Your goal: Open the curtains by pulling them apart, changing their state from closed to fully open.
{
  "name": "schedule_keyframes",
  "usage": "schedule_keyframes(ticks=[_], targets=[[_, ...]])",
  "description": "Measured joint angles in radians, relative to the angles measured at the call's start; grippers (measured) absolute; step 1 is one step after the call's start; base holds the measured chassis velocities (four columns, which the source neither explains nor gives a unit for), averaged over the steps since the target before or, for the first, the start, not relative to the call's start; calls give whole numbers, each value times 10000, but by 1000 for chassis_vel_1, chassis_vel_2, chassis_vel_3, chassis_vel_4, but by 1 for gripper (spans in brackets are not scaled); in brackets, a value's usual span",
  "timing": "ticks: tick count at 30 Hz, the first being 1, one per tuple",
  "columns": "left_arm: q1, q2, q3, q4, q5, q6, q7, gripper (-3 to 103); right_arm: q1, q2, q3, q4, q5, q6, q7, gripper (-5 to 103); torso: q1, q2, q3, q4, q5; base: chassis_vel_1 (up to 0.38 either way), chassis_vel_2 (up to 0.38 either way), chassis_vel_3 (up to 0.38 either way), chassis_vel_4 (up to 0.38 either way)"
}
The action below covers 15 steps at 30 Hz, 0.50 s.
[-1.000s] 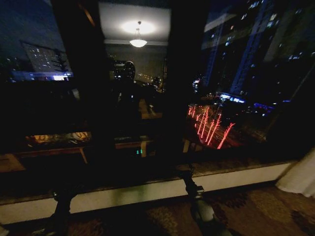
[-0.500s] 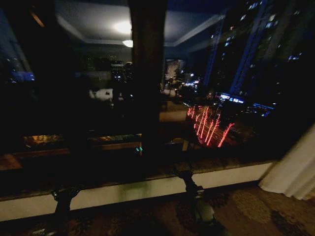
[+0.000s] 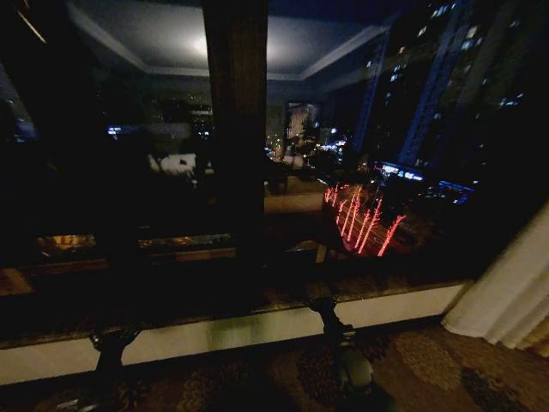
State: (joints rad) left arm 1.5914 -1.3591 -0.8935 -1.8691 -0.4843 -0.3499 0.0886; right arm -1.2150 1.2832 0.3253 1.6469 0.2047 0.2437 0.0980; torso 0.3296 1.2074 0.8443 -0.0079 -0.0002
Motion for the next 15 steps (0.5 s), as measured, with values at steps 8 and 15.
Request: schedule_keyframes(ticks=[8,15], targets=[[-1,-3,6,-1,0,0,2,100,0,-4,4,0,0,0,0,100,3,-2,1,-1,4,78,-113,-100,133],[0,-3,6,0,0,0,4,100,0,-4,3,0,0,0,0,100,-2,-1,0,-1,2,231,-235,-253,236]])
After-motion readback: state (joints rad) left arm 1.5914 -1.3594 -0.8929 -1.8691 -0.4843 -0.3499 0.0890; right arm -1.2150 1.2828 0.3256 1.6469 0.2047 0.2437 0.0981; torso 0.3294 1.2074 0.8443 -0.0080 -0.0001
